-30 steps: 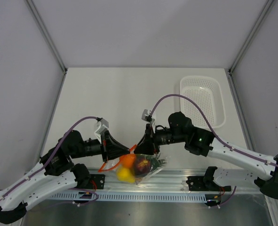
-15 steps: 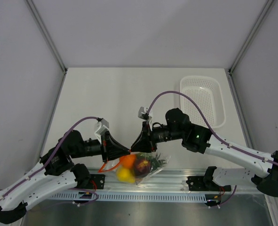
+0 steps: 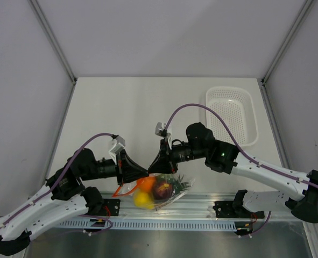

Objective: Place the food in the zip-top bag and seal the zipper
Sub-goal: Zip the zipper food storage bag at the center of the board.

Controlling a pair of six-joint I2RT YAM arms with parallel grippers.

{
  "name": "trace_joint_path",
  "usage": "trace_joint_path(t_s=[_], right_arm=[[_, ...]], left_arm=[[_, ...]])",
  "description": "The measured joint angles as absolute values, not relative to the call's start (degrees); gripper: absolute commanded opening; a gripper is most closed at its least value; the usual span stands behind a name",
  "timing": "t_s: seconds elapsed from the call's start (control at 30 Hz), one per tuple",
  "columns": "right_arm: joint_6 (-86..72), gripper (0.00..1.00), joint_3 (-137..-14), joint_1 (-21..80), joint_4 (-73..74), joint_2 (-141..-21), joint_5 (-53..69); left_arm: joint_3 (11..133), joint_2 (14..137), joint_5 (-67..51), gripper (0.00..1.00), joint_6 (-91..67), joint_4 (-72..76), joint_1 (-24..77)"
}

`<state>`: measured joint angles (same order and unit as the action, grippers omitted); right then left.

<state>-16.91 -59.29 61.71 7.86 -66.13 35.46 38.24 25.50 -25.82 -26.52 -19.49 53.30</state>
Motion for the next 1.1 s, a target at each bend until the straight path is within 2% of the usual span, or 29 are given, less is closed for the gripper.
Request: trace_joint_path(t_s=[0.33, 0.43, 0.47, 0.77, 1.1], right_arm=[[-16.8, 0.09, -59.3, 61.7, 8.3, -66.1, 35.6], [-16.7, 0.05, -59.3, 61.7, 8.3, -66.1, 35.7], [-16.6, 0.0, -59.3, 61.7, 8.4, -66.1, 35.7], [-16.3, 0.0, -59.3, 61.8, 9.0, -66.1, 34.7], [-14.3, 0.0, -59.4, 63.6, 13.3, -62.5, 23.1]], left_arm=[[38.2, 25.5, -25.8, 0.01, -26.5, -19.6, 53.3], [38.2, 25.5, -25.8, 0.01, -26.5, -19.6, 53.3], [38.2, 25.5, -25.8, 0.0, -26.5, -19.7, 53.3], [38.2, 25.5, -25.7, 0.01, -26.5, -19.9, 53.3], [38.2, 25.5, -24.1, 0.01, -26.4, -20.8, 53.3]])
